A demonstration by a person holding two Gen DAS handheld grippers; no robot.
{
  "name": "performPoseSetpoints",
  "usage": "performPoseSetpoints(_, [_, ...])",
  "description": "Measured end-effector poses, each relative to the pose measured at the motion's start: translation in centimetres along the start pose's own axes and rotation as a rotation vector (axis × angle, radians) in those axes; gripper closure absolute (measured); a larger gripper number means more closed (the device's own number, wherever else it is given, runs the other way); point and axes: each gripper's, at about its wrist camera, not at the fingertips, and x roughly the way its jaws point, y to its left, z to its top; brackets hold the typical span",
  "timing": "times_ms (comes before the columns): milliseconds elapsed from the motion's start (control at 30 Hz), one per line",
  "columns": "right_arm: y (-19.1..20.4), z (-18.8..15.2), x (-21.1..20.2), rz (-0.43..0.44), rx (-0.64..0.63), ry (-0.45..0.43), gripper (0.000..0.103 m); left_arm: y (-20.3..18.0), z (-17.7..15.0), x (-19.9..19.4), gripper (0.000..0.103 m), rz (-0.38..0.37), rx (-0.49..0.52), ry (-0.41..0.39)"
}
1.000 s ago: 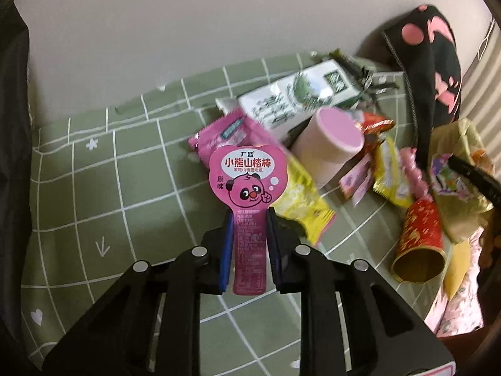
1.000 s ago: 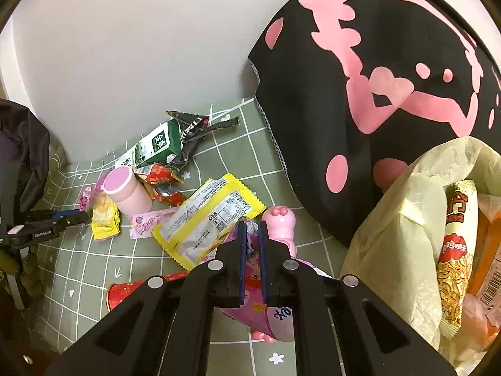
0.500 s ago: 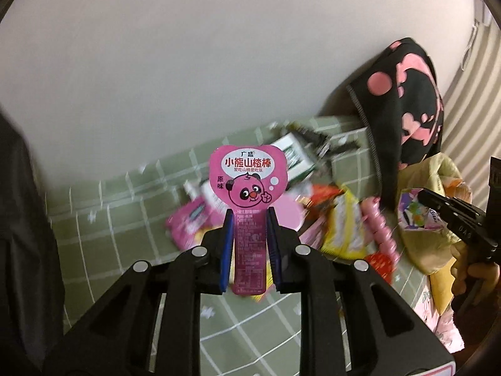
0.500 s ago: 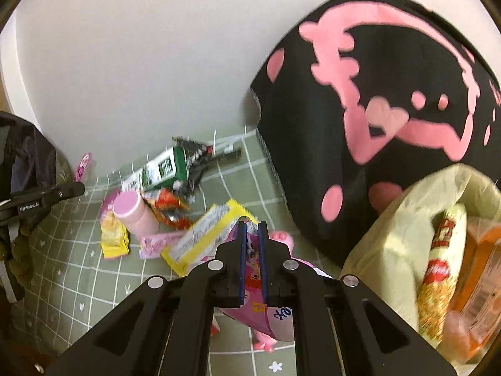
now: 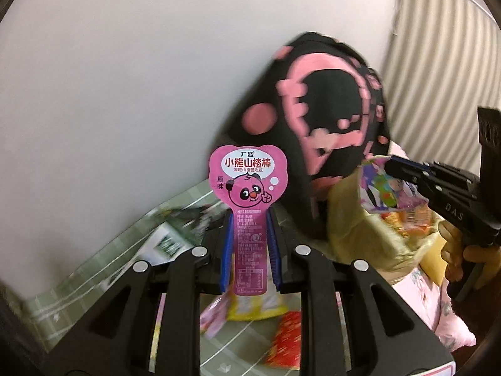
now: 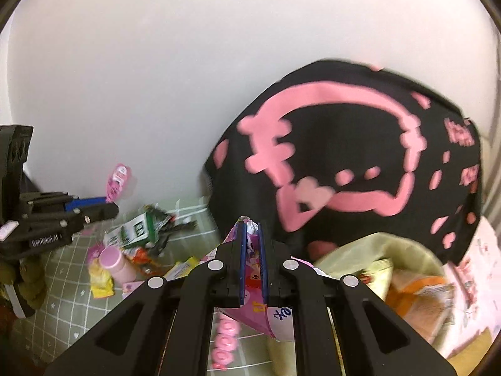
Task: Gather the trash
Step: 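Carry both items over the trash bag and open both tools to drop them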
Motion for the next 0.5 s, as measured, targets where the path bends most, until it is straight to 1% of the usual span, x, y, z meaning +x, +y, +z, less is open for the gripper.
performPoseSetpoints(100, [-1.6, 0.3, -1.7, -0.057, 0.014, -0.022, 0.094, -3.0, 1.0, 1.1, 0.084, -0.05, 0.055, -0.004])
performPoseSetpoints(300, [-5.3, -0.1, -4.6, -0.17, 0.053, -0.04, 0.094, -7.8, 1.7, 2.8, 0.084, -0.154, 0.136, 0.005])
performPoseSetpoints(500, [-8.4, -0.8, -6.8, -0.246, 0.087, -0.047, 0.094, -12.4, 2.2, 4.5, 0.084, -0.247, 0.209, 0.022])
